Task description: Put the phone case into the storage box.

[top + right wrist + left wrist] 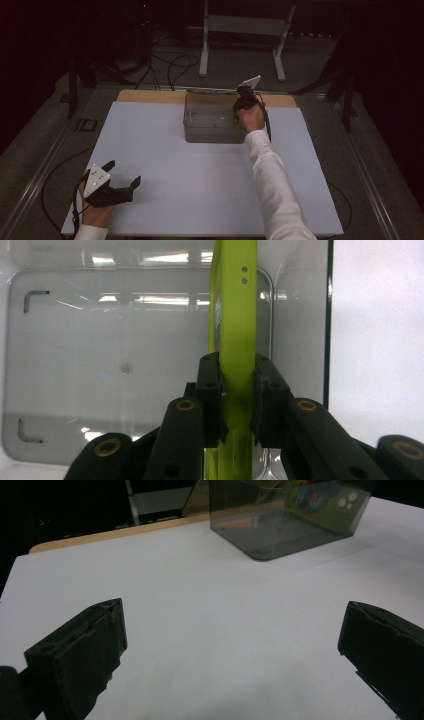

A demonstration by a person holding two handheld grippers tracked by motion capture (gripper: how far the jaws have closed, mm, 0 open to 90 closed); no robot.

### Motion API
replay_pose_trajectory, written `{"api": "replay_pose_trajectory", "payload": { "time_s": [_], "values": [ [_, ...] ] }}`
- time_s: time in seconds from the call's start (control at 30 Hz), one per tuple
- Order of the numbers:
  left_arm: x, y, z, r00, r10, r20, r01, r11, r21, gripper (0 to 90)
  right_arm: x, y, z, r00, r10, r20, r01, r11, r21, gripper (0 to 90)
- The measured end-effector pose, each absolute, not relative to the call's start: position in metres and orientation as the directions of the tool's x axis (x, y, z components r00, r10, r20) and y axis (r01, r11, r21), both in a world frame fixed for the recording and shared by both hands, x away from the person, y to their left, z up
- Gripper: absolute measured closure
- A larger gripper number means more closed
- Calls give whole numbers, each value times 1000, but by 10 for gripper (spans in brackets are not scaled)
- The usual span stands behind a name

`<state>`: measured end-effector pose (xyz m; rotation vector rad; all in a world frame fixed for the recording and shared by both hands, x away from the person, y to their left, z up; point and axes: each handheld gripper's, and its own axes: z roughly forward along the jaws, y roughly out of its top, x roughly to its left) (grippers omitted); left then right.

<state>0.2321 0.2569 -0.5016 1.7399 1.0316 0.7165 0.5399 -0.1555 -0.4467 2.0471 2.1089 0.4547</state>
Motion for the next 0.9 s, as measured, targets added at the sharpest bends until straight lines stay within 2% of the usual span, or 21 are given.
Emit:
{"api": "replay_pose_trajectory", "payload": {
  "time_s": [0.63,0.9],
  "values": [
    [232,257,-501,477,879,8,325,-185,928,1,537,-151,-447,-56,998,18,936,46,350,761],
    [231,256,-501,480,877,9,327,-188,926,1,534,-148,-444,-85,996,-12,926,83,369,688]
  ]
}}
